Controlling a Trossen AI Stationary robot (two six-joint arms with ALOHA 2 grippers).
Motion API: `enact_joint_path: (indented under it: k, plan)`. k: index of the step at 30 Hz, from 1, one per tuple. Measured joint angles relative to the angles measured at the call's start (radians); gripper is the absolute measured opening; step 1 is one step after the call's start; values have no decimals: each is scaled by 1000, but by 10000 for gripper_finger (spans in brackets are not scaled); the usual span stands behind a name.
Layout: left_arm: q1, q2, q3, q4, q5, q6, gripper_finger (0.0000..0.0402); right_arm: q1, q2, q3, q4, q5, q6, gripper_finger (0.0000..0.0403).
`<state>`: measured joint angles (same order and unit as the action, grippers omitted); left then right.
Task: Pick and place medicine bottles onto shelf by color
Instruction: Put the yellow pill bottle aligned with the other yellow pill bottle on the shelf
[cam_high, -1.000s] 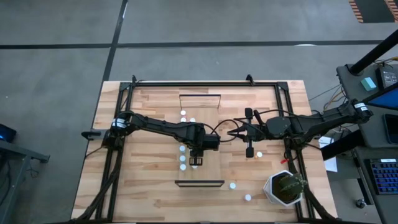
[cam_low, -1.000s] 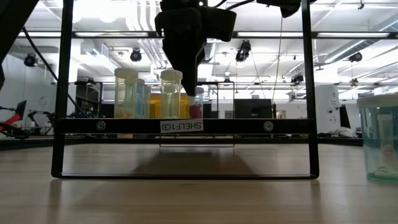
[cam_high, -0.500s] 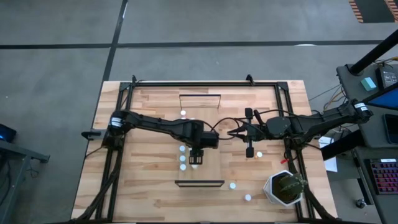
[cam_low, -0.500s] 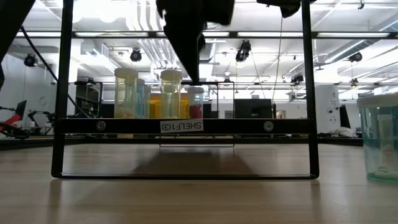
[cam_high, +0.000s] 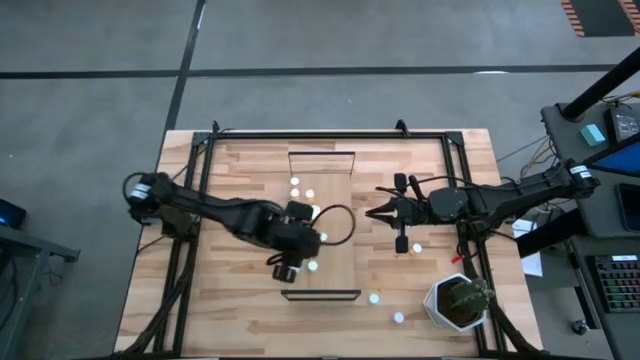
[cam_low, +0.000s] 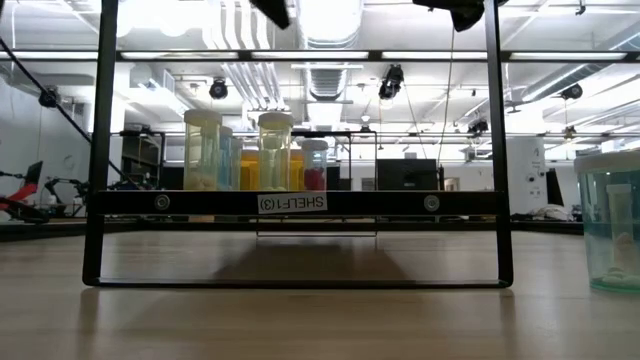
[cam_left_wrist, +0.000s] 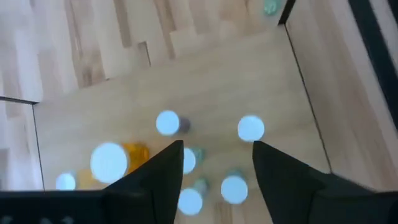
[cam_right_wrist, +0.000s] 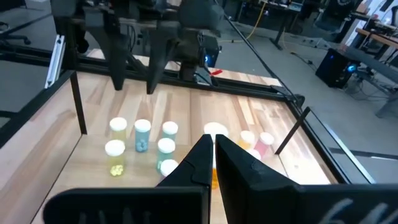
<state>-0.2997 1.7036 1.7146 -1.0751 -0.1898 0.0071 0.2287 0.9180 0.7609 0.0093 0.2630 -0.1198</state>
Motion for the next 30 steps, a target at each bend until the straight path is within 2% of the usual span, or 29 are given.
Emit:
enact_joint_path:
  k: [4,10,13,16,19,24,27,30]
  plan:
    - [-16,-112,-198,166,-10,33,135,0,0,0,11,0,17,9]
    - [-11,-259,-471,434,-165,126,52,0,0,0,33,1,15,9]
    - [-8,-319,-563,581,-192,191,12,-2,0,23,25,20,26,9]
    - [-8,-378,-640,726,-195,279,8,-2,4,92,-27,26,54,9]
    - [-8,-441,-703,837,-195,358,14,-3,25,217,-223,26,152,9]
    - [-7,-554,-776,908,-212,428,15,-26,122,467,-637,21,451,9]
    - [-7,-625,-820,937,-213,454,15,-52,205,570,-896,-42,676,9]
    - [-7,-690,-856,946,-213,471,15,-60,281,616,-1095,-132,871,9]
